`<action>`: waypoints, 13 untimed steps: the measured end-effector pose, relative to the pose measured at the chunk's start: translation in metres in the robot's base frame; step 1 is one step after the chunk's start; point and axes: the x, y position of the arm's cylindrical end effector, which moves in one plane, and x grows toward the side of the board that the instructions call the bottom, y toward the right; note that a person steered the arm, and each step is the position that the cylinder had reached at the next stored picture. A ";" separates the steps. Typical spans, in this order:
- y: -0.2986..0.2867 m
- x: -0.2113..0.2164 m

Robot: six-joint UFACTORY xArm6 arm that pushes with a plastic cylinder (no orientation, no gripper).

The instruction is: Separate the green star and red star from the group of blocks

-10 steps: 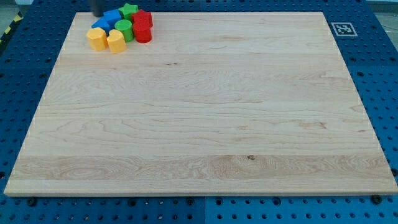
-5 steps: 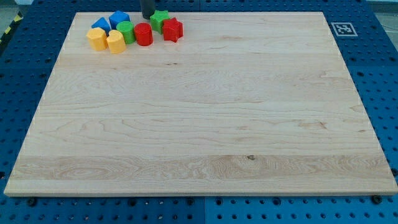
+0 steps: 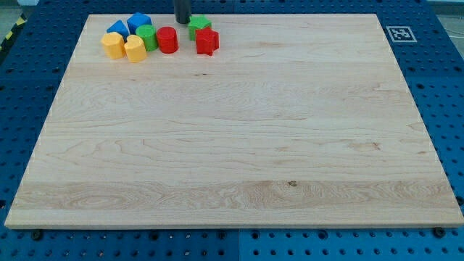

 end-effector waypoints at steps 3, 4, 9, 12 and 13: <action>-0.002 -0.001; -0.046 0.001; 0.123 0.059; 0.050 0.039; 0.088 0.037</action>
